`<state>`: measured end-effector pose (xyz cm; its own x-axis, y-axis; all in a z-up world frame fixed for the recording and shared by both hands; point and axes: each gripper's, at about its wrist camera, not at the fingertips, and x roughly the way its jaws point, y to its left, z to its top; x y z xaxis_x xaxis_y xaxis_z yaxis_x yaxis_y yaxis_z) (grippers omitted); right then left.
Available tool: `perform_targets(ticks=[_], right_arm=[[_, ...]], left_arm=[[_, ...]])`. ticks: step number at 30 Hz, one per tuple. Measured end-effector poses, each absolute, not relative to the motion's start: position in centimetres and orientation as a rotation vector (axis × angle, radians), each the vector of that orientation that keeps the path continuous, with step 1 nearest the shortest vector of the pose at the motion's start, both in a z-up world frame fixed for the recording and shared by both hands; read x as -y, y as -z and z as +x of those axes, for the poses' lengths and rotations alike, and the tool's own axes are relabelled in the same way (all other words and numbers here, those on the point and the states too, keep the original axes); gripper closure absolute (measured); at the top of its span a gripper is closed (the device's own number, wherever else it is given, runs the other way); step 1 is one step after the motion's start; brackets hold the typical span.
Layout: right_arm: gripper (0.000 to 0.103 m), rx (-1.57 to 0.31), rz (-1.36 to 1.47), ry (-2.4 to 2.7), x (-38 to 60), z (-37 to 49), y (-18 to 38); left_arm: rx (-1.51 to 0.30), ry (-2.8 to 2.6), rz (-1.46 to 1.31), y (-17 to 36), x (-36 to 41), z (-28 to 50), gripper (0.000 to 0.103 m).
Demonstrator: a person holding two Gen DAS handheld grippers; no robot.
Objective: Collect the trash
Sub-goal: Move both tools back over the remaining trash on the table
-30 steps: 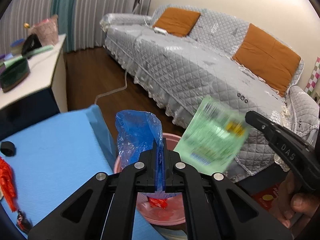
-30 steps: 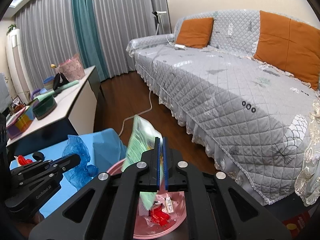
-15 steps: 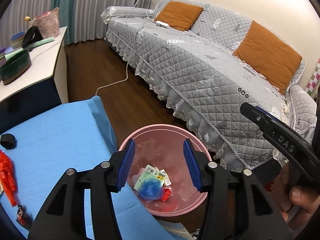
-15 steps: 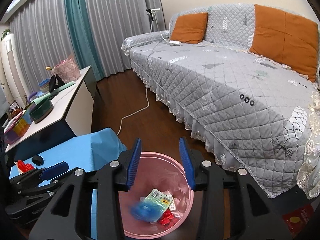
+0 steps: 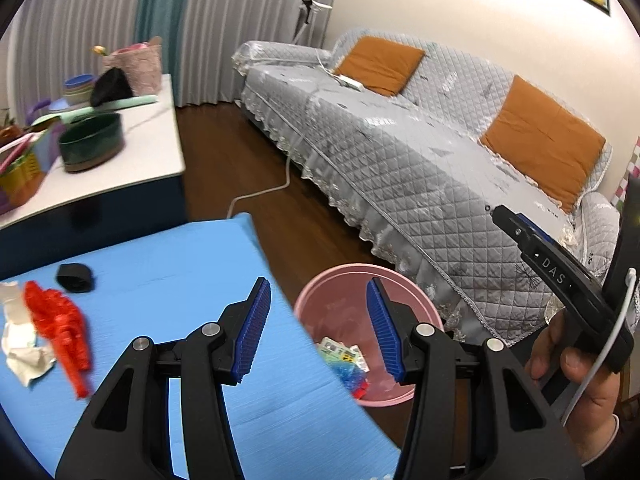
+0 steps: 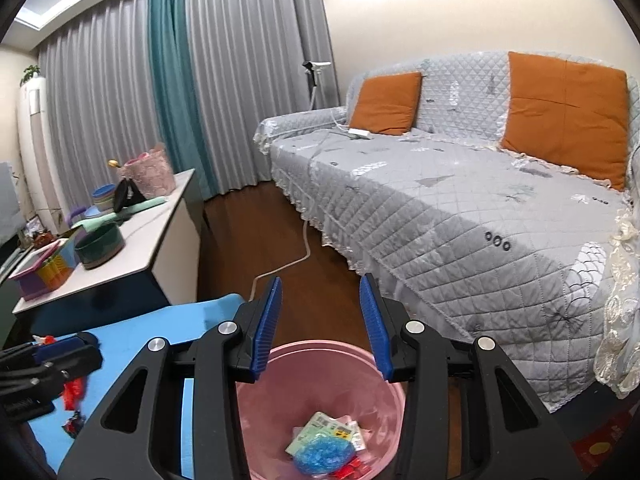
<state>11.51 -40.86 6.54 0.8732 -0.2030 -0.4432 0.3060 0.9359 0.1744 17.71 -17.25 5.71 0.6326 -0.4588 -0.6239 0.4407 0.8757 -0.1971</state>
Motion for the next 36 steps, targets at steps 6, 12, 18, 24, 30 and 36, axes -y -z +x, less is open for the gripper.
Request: perform_targets(ticks=[6, 12, 18, 24, 30, 36], right_arm=[[0.062, -0.435, 0.224, 0.204, 38.2, 11.2, -6.6], [0.062, -0.434, 0.204, 0.083, 34.2, 10.6, -7.0], [0.064, -0.429, 0.197, -0.041, 30.1, 10.3, -7.4], [0.075, -0.478, 0.209, -0.158, 25.6, 11.5, -6.2], [0.076, -0.555, 0.2, -0.31, 18.7, 13.8, -3.9], [0.075, -0.658, 0.136, -0.469, 11.9, 15.4, -0.9]], left_arm=[[-0.683, 0.459, -0.034, -6.6, 12.4, 16.9, 0.054], [-0.618, 0.381, -0.051, -7.3, 6.8, 16.1, 0.054], [-0.56, 0.253, -0.07, -7.3, 0.9, 16.3, 0.055], [-0.591, 0.087, -0.196, -4.8, -5.9, 16.7, 0.06], [-0.63, -0.03, -0.234, -2.2, -10.5, 16.7, 0.065], [-0.701, -0.11, -0.267, 1.0, -14.8, 16.4, 0.065]])
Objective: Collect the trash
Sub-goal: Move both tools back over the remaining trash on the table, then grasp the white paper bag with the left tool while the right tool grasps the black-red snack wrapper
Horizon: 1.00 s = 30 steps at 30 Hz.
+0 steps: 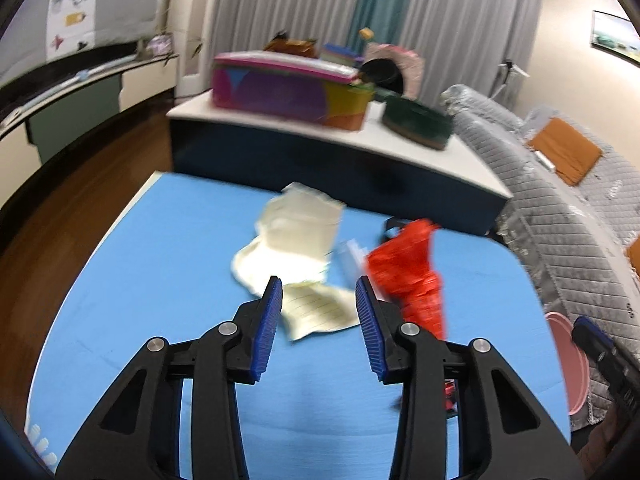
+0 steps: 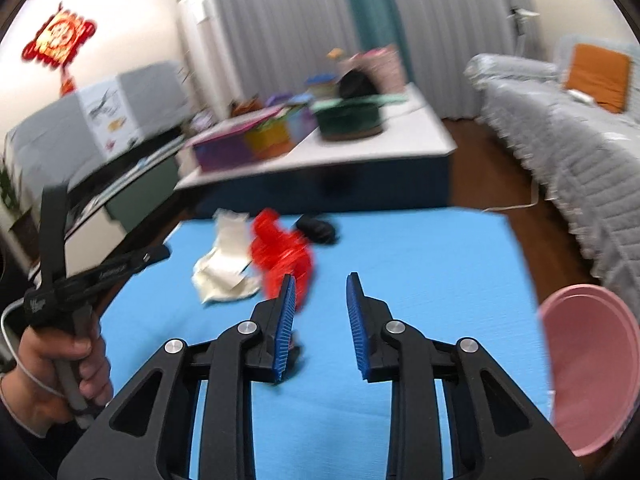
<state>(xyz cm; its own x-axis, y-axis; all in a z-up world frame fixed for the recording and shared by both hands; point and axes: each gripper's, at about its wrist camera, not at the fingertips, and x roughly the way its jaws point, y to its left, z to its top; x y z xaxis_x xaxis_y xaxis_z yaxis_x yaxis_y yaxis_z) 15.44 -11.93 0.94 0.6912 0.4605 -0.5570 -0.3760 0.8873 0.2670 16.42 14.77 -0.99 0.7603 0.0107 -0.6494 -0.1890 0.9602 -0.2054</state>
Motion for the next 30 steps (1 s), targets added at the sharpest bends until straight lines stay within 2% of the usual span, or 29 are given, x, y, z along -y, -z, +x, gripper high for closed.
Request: perform_targets(ticks=[4, 9, 23, 24, 25, 27, 28, 30], right_arm=[[0.057, -0.737, 0.094, -0.531, 8.4, 16.1, 1.7], [0.042, -0.817, 0.066, -0.547, 6.4, 17.0, 4.1], [0.038, -0.904, 0.025, -0.576, 5.6, 18.4, 7.3], [0.038, -0.905, 0.021, -0.581, 5.5, 18.4, 7.5], [0.038, -0.906, 0.02, -0.584, 5.4, 18.4, 7.5], [0.038, -0.91, 0.017, -0.586, 5.3, 18.5, 7.7], [0.038, -0.911, 0.015, -0.585, 5.3, 18.5, 7.8], [0.039, -0.92, 0.009, -0.578, 5.2, 18.6, 8.0]], left_arm=[[-0.765, -0.117, -0.317, 3.1, -16.7, 16.8, 0.065], [-0.823, -0.103, -0.36, 4.8, -17.2, 18.1, 0.065], [-0.893, -0.153, -0.377, 7.4, -16.9, 21.3, 0.065], [-0.894, -0.151, -0.377, 7.5, -16.8, 21.4, 0.067], [-0.894, -0.148, -0.374, 7.5, -16.8, 21.5, 0.076], [-0.898, -0.142, -0.367, 7.6, -16.6, 21.6, 0.083], [-0.9, -0.141, -0.364, 7.6, -16.5, 21.7, 0.09], [-0.902, -0.137, -0.357, 7.6, -16.4, 21.8, 0.092]])
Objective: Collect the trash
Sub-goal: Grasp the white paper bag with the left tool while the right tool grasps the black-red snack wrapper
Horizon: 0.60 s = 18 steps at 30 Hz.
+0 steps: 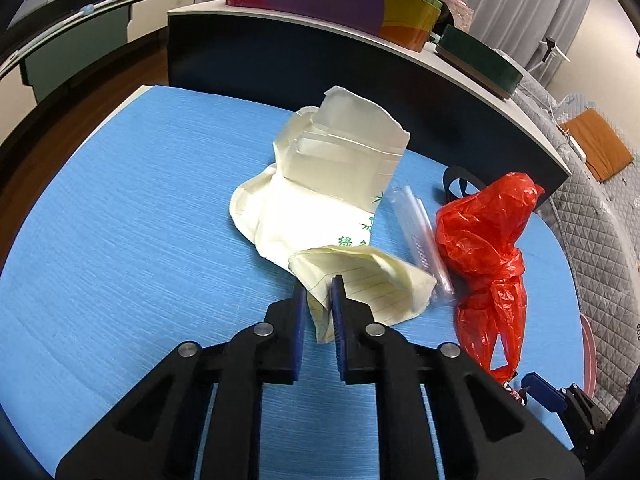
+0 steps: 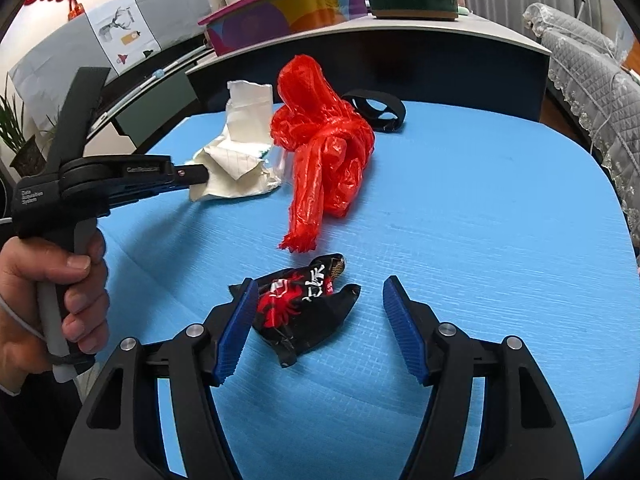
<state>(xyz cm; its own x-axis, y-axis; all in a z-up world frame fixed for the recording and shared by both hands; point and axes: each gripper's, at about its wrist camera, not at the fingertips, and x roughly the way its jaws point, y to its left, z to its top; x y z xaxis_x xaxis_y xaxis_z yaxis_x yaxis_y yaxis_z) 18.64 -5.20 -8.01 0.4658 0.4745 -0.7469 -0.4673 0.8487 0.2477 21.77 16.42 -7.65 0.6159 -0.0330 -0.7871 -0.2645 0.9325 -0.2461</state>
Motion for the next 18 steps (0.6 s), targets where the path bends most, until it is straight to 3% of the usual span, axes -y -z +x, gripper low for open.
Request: perform_targets(ticks=[5, 18], right_arm=[[0.064, -0.946, -0.021, -0.565, 4.8, 18.9, 8.6], [0.066, -0.879, -0.043, -0.536, 5.9, 17.5, 6.3]], left_arm=[[-0.889, -0.135, -0.338, 7.1, -16.2, 21.6, 0.096], [-0.829, -0.119, -0.29, 4.0, -15.2, 19.9, 0.099]])
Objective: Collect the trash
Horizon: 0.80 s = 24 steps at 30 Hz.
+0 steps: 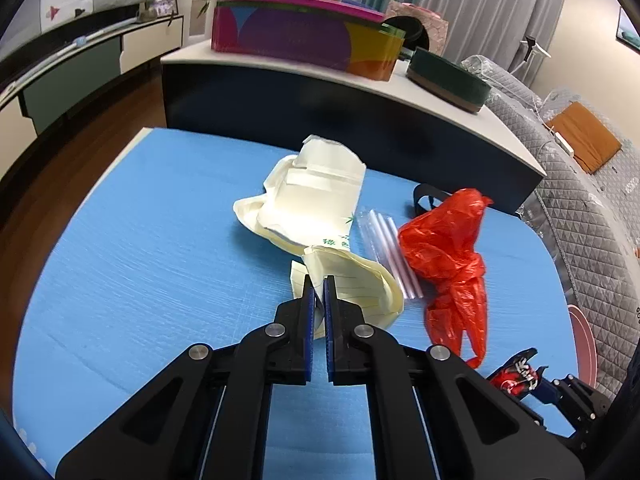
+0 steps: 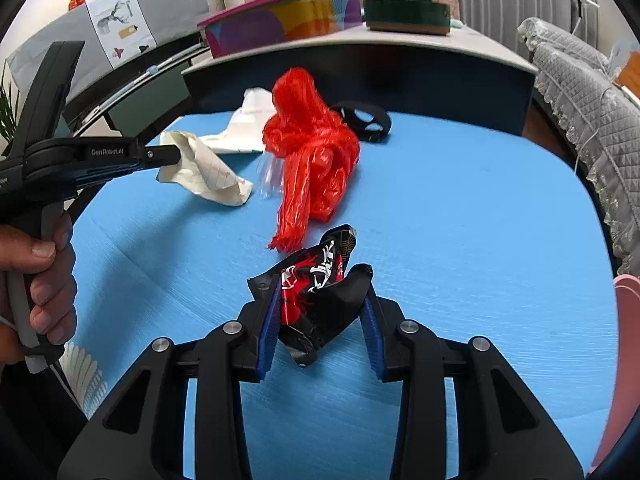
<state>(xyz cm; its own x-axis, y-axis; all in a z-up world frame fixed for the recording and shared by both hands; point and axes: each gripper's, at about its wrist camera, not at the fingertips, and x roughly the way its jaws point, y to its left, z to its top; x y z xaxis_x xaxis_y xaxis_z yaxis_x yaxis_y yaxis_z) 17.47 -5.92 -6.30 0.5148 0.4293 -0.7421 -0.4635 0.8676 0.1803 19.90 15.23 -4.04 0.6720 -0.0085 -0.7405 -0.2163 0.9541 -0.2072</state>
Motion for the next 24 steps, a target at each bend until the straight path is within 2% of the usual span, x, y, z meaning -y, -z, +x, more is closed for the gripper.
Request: perform_targets(ticks=[24], right_arm=[[0.066, -0.728, 0.011, -0.426, 12.0, 15.0, 0.6]], left_arm=[[-0.674, -0.066, -0.173, -1.1, -11.0, 16.4, 0.099]])
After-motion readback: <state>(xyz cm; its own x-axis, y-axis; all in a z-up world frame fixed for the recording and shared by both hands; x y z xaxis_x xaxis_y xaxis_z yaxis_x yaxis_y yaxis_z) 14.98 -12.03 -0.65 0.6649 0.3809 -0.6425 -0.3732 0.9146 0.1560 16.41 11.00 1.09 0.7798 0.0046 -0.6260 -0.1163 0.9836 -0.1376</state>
